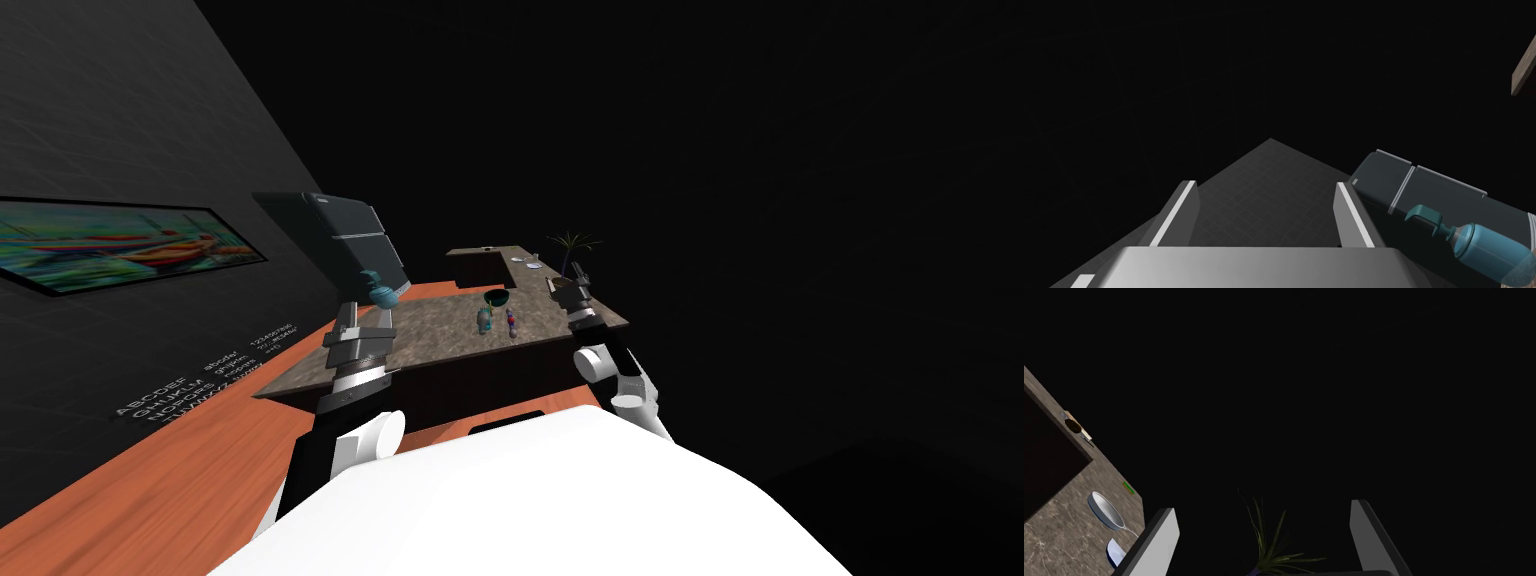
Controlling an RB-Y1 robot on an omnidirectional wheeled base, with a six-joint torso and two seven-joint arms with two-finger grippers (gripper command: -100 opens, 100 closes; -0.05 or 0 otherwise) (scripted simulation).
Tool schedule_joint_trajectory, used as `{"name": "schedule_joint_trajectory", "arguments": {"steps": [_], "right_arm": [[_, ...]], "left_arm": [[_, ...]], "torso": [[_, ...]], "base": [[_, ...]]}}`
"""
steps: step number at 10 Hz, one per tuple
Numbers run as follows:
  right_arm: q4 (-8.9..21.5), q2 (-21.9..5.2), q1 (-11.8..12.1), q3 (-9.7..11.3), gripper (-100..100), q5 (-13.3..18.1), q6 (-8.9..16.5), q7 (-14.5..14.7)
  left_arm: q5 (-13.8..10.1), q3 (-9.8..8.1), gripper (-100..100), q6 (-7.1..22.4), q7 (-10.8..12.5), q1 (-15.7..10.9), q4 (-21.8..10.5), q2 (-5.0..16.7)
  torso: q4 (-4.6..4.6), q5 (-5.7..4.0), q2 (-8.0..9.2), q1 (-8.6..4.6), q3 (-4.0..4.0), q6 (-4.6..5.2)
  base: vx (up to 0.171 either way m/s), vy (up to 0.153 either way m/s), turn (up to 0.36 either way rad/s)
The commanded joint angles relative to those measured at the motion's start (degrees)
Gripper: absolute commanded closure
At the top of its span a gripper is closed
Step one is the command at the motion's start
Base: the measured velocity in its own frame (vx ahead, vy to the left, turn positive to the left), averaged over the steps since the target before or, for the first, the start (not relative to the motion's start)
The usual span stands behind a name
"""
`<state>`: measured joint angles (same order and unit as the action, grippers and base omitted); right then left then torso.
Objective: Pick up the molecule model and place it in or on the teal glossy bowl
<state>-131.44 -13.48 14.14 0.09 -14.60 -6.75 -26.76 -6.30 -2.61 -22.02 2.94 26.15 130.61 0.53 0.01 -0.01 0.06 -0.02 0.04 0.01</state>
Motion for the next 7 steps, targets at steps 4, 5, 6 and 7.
{"name": "schedule_joint_trajectory", "arguments": {"steps": [4, 5, 6, 7], "right_arm": [[2.0, -0.7, -4.3, 0.7, -100, -3.1, 7.2, -6.6], [2.9, -1.0, -6.2, 1.0, -100, -4.5, 8.9, -8.7], [2.9, -1.0, -6.2, 1.0, -100, -4.5, 10.5, -9.5], [3.8, -1.3, -8.0, 1.3, -100, -5.9, 12.1, -11.7]], "left_arm": [[0.0, 0.00, 0, 0.0, 0.0, 0.0, 0.0, 0.0], [0.0, 0.00, 0, 0.0, 0.0, 0.0, 0.0, 0.0], [0.0, 0.00, 0, 0.0, 0.0, 0.0, 0.0, 0.0], [0.0, 0.00, 0, 0.0, 0.0, 0.0, 0.0, 0.0]], "torso": [[0.00, 0.01, -0.01, 0.02, -0.01, -0.01], [0.00, 0.01, -0.02, 0.03, -0.01, 0.00], [-0.01, 0.01, -0.04, 0.03, -0.02, -0.01], [-0.01, 0.01, -0.04, 0.04, -0.02, 0.00]], "base": [[-0.019, -0.002, 0.009], [-0.013, 0.002, 0.011], [-0.010, 0.002, 0.012], [-0.010, 0.003, 0.015]]}}
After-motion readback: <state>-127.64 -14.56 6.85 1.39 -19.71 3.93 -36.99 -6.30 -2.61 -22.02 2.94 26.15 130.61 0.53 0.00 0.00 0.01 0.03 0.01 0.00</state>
